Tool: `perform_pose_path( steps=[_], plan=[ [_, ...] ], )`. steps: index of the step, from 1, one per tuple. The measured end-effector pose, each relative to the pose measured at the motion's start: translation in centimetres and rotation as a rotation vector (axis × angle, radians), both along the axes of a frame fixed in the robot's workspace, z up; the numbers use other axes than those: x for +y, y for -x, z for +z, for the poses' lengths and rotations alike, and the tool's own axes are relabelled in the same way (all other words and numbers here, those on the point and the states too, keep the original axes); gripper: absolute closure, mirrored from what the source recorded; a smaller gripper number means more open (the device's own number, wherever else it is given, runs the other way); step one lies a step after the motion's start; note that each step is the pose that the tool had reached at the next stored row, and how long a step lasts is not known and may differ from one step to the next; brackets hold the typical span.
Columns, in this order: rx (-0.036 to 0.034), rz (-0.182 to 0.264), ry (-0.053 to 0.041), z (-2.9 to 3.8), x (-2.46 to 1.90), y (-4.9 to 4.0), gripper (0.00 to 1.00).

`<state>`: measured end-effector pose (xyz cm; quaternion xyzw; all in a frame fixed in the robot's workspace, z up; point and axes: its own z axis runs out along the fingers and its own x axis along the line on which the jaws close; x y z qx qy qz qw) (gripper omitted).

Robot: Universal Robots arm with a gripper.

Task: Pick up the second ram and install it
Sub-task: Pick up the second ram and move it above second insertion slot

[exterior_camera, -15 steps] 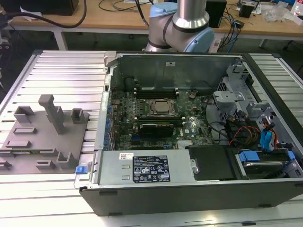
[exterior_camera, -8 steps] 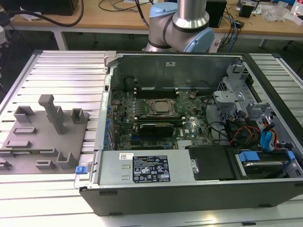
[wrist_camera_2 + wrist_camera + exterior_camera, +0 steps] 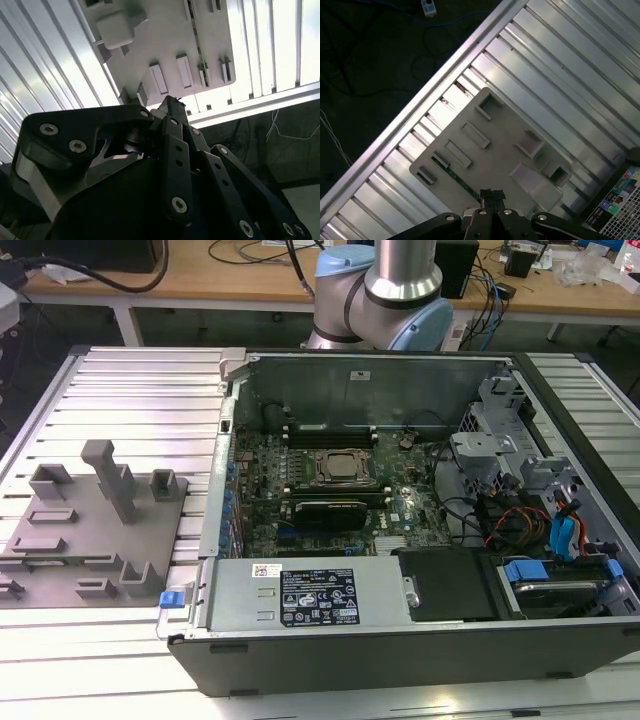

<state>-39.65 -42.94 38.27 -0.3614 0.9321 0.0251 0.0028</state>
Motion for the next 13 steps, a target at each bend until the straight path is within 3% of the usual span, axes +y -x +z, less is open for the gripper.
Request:
perform_pose_path(
  steps=[13],
  plan=[
    [0.0001,0.144,0.0,0.0,0.0,0.0,0.89]
  ],
)
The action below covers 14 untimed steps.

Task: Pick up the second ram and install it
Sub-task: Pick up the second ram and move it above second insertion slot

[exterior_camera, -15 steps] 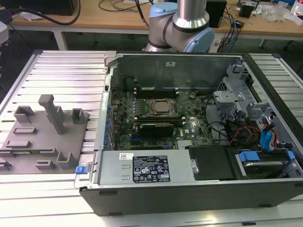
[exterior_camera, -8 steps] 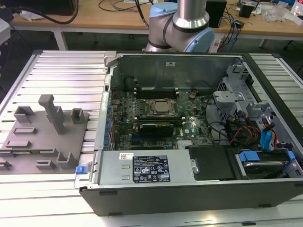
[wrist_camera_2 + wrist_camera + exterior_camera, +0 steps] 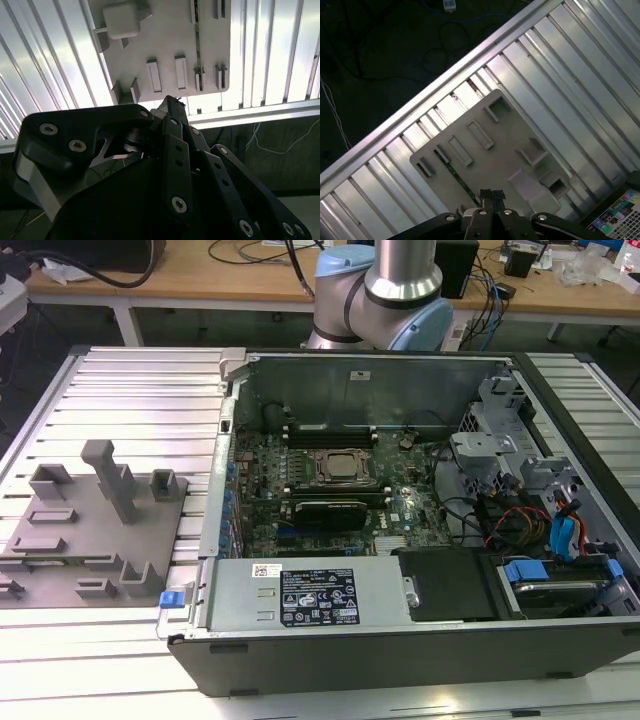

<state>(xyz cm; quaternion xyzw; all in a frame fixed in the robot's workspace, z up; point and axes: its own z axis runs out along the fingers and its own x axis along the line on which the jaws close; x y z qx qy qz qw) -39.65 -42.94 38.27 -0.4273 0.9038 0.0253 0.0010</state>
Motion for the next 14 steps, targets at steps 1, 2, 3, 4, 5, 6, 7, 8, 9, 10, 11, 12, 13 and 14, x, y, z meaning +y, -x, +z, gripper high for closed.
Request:
perform_pose_path(
  steps=[1,2,3,4,5,6,7,8,9,10,11,12,13,14],
  plan=[
    [0.0,0.017,0.0001,0.0,0.0,0.0,0.89],
    [-0.0001,0.032,0.0,0.0,0.0,0.0,0.89],
    [0.0,0.039,0.0,0.0,0.0,0.0,0.89],
    [0.0,0.049,0.0,0.0,0.0,0.0,0.89],
    [0.0,0.061,0.0,0.0,0.0,0.0,0.89],
    [-0.0001,0.068,0.0,0.0,0.0,0.0,0.89],
    [0.0,0.076,0.0,0.0,0.0,0.0,0.89],
    [-0.0001,0.091,0.0,0.0,0.0,0.0,0.89],
    [0.0,0.105,0.0001,0.0,0.0,0.0,0.89],
    [0.0,0.115,0.0,0.0,0.0,0.0,0.89],
    [0.0,0.123,0.0,0.0,0.0,0.0,0.89],
    [0.0,0.139,0.0,0.0,0.0,0.0,0.89],
    [0.0,0.152,0.0,0.0,0.0,0.0,0.89],
    [0.0,0.169,0.0,0.0,0.0,0.0,0.89]
  ],
)
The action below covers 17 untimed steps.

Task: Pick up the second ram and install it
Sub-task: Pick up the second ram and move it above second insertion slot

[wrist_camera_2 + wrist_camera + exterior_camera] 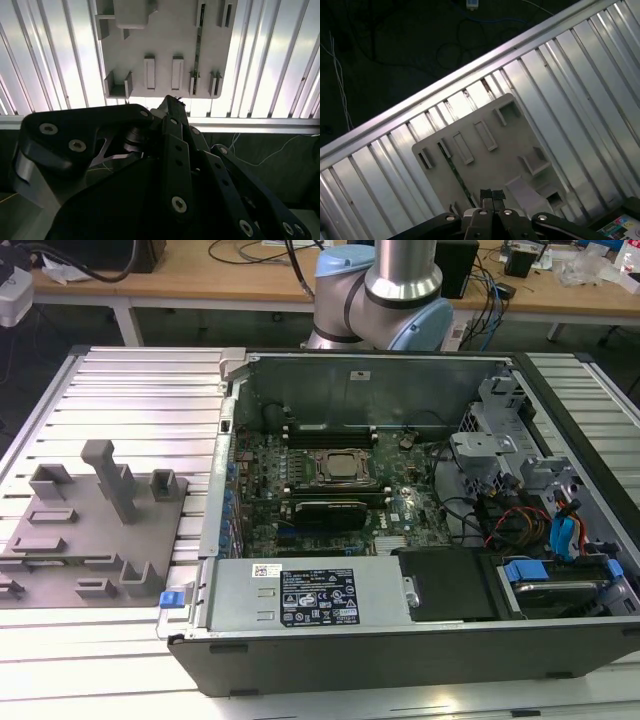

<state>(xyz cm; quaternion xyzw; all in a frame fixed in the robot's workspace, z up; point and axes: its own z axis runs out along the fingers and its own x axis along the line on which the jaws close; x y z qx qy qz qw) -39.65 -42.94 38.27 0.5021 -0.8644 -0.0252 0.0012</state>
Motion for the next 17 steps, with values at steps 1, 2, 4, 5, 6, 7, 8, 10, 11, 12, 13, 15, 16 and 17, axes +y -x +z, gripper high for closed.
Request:
perform_pose_path(
  steps=[1,2,4,5,6,7,8,10,11,12,13,15,16,17],
  plan=[
    [0.0,0.014,-0.0001,0.0,0.0,0.0,0.89],
    [0.0,0.021,0.0,0.0,0.0,0.0,0.89],
    [0.0001,0.041,0.0,0.0,0.0,0.0,0.89],
    [0.0,0.064,0.0,0.0,0.0,0.0,0.89],
    [0.0,0.08,0.0,0.0,0.0,0.0,0.89],
    [0.0,0.089,0.0,0.0,0.0,0.0,0.89],
    [0.0,0.096,0.0,0.0,0.0,0.0,0.89],
    [0.0,0.112,0.0,0.0,0.0,0.0,0.89],
    [0.0,0.124,0.0,0.0,0.0,0.0,0.89],
    [0.0001,0.136,0.0,0.0,0.0,0.0,0.89],
    [0.0001,0.15,0.0,0.0,0.0,0.0,0.89],
    [0.0,0.185,0.0,0.0,0.0,0.0,0.89],
    [0.0,0.195,0.0,0.0,0.0,0.0,0.89],
    [0.0,0.203,0.0,0.0,0.0,0.0,0.89]
  ],
)
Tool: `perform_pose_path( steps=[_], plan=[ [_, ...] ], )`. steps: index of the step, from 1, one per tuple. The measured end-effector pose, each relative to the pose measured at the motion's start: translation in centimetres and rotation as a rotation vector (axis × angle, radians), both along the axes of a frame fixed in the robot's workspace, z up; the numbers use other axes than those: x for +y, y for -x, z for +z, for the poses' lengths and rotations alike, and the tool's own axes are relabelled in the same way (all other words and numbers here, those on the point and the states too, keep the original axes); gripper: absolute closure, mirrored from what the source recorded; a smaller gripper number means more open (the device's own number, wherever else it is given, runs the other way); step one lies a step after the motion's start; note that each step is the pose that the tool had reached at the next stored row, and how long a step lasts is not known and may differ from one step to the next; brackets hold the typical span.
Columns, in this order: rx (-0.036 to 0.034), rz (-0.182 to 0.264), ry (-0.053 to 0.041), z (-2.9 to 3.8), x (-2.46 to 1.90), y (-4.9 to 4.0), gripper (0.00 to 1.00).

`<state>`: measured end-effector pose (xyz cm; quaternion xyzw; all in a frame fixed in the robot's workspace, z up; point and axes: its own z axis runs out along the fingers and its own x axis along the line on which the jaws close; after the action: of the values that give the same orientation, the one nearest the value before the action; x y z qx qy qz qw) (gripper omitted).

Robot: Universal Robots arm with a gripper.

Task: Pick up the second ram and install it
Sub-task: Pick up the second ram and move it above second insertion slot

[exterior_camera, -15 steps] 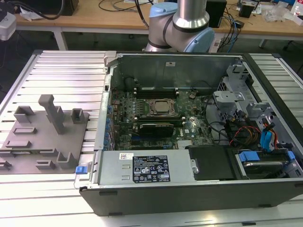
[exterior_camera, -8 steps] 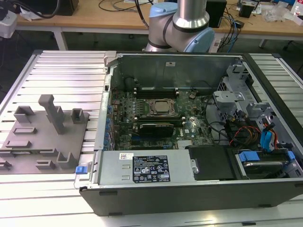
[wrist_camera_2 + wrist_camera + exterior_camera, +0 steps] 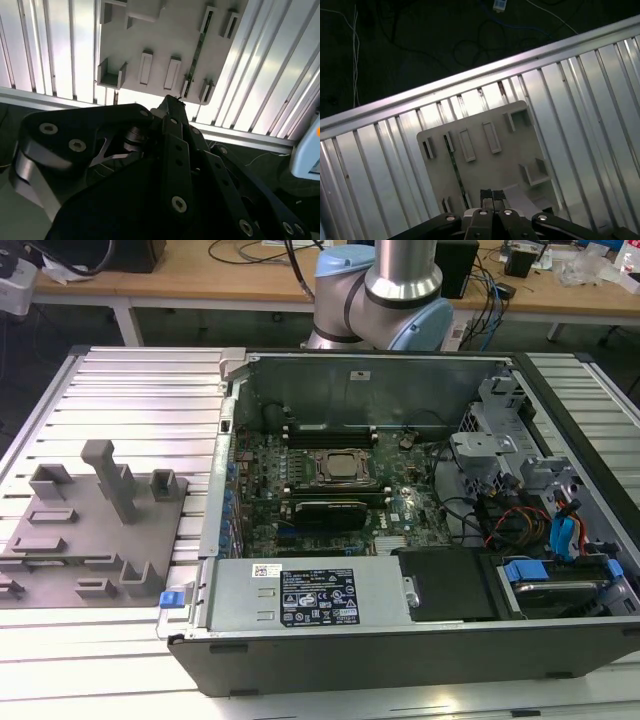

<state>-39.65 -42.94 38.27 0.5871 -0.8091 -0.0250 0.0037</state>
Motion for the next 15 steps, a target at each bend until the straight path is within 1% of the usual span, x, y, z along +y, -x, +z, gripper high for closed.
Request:
perform_pose_path(
  steps=[3,7,12,15],
  plan=[
    [0.0,0.028,0.0001,0.0,0.0,0.0,0.89],
    [0.0,0.096,0.0,0.0,0.0,0.0,0.89],
    [0.0,0.146,0.0,0.0,0.0,0.0,0.89],
    [0.0,0.189,0.0,0.0,0.0,0.0,0.89]
  ],
)
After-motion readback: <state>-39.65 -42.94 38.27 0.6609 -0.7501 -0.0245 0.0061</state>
